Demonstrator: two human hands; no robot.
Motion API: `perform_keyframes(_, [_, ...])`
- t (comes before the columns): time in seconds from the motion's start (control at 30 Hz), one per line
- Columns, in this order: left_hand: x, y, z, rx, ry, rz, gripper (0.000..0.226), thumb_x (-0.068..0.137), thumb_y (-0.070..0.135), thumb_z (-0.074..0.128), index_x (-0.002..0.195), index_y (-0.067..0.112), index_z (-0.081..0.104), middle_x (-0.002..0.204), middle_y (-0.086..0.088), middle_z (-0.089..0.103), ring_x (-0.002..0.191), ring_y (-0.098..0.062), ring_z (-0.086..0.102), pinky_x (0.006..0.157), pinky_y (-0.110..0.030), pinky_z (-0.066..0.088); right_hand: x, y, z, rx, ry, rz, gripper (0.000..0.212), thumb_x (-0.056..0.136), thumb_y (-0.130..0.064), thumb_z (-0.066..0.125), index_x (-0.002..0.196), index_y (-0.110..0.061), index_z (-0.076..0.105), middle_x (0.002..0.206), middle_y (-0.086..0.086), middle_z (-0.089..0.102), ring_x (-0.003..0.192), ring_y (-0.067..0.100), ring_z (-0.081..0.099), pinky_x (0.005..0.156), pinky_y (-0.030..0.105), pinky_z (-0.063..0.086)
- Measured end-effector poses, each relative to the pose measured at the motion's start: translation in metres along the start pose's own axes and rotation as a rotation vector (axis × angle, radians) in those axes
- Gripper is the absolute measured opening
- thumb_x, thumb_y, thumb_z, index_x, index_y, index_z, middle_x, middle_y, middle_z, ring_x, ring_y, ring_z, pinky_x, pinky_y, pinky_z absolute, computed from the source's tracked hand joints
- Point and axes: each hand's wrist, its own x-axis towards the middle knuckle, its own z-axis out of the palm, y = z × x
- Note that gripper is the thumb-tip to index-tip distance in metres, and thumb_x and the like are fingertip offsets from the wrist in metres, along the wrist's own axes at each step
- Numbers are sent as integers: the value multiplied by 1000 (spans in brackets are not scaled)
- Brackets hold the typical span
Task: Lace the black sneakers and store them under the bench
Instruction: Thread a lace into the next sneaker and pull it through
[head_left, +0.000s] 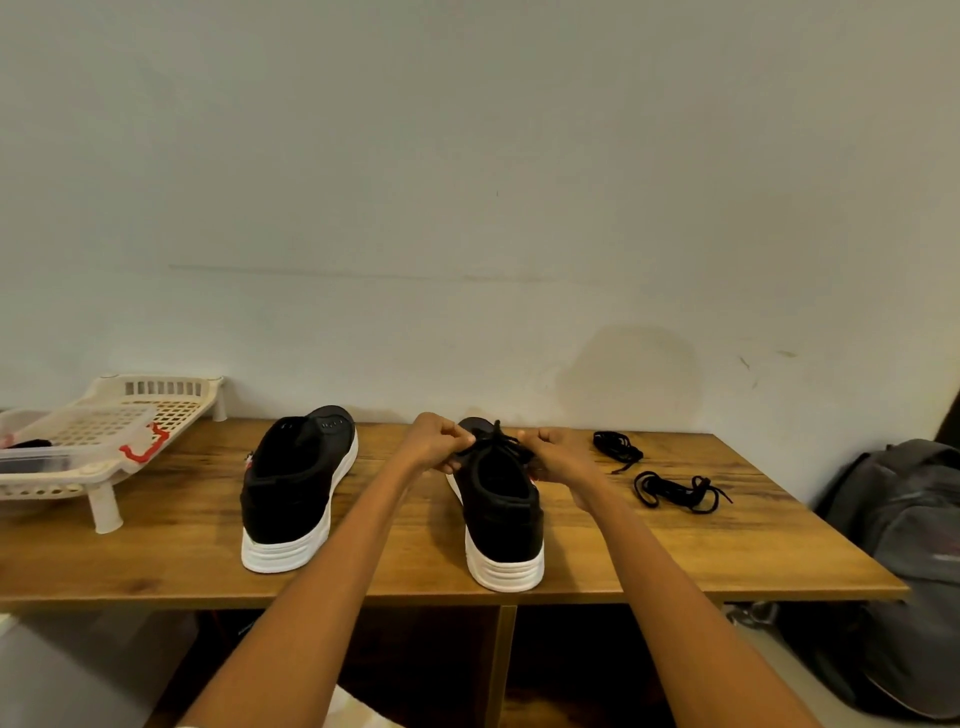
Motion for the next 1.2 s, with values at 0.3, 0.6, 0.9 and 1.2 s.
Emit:
perform_keyframes(0.3, [0, 3, 12, -6, 117, 20, 10, 90, 21, 63, 86, 12, 65, 86, -2, 64, 61, -15, 61, 65, -31, 56, 0, -6, 4, -66, 6, -79, 24, 94, -27, 57, 81, -8, 59, 77, 6, 61, 69, 17, 61, 59, 22, 51])
perform_keyframes(0.6, [2, -1, 12, 38, 137, 0, 20, 91, 22, 61, 93, 3, 65, 89, -8, 67, 66, -18, 65, 69, -36, 58, 0, -4, 2, 39, -17, -32, 19, 94, -21, 57, 83, -6, 57, 85, 10, 64, 74, 19, 66, 60, 23, 55])
perform_keyframes(0.9, [-18, 21, 1, 114, -227, -62, 54, 90, 38, 60, 134, 15, 39, 130, -8, 46, 123, -31, 48, 74, -38, 57, -12, -16, -10, -351, -239, -84, 43, 89, -44, 59, 122, -16, 59, 112, 3, 65, 98, 21, 65, 68, 22, 55])
perform_keyframes(1.2, [-6, 11, 19, 6, -40, -1, 47, 87, 7, 60, 131, 9, 45, 129, -15, 51, 101, -24, 55, 81, -36, 54, -10, -12, -7, -499, 13, -193, 12, 86, -17, 60, 94, -9, 62, 87, 8, 68, 81, 23, 68, 66, 31, 59])
